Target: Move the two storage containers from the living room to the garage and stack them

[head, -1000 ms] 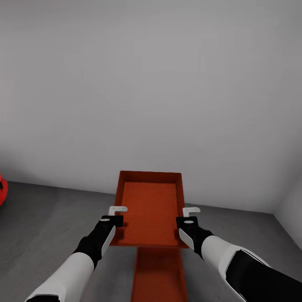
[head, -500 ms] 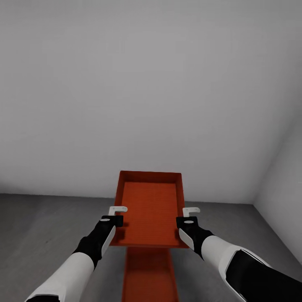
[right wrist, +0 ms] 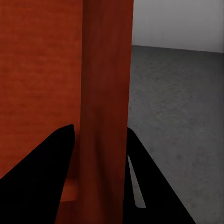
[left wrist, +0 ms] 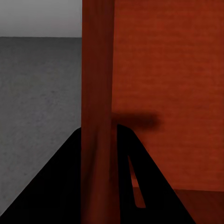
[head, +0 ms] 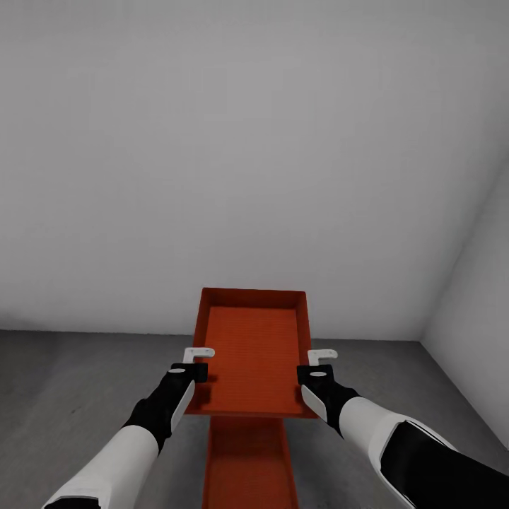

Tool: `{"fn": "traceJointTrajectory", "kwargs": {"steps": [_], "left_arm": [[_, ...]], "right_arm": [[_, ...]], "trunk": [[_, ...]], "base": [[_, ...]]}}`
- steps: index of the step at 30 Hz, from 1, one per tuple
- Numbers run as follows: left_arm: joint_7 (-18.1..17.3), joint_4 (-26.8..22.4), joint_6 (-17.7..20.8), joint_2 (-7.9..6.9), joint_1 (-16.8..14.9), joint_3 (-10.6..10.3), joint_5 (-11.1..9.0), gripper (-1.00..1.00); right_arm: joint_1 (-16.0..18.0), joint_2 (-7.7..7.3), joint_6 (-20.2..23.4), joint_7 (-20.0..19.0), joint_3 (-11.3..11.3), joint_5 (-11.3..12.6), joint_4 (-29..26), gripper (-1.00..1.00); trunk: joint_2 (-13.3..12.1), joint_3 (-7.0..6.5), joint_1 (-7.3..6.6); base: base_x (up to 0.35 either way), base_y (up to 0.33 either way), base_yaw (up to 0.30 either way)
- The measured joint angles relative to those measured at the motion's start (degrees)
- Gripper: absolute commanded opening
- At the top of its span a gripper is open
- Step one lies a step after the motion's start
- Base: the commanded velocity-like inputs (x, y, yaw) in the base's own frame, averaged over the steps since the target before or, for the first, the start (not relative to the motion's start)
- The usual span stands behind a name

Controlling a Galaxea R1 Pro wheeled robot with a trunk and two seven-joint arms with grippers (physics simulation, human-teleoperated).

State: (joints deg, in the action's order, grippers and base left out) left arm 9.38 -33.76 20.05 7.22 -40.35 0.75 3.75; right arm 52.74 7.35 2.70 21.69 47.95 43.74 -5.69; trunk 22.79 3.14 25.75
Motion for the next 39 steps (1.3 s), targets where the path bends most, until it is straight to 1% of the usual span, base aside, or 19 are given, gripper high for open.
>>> {"fn": "traceJointTrajectory", "kwargs": {"steps": [4, 13, 39], "left_arm": [[0.00, 0.00, 0.01, 0.01, 0.00, 0.01, 0.01, -1.00], [0.03, -0.03, 0.03, 0.10, 0.00, 0.07, 0.20, -1.00], [0.00, 0.00, 0.00, 0.01, -0.01, 0.01, 0.02, -1.00]], "right_arm": [[0.00, 0.00, 0.00, -0.03, -0.03, -0.04, 0.03, -1.00], [0.00, -0.08, -0.03, -0.16, 0.02, 0.06, 0.03, -1.00], [0.00, -0.02, 0.01, 0.01, 0.06, 0.08, -0.04, -1.00]], "trunk": [[0.00, 0.00, 0.00], [0.00, 0.00, 0.00], [0.00, 0.00, 0.00]], "base": [[0.000, 0.000, 0.037], [0.000, 0.000, 0.170], [0.000, 0.000, 0.003]]}}
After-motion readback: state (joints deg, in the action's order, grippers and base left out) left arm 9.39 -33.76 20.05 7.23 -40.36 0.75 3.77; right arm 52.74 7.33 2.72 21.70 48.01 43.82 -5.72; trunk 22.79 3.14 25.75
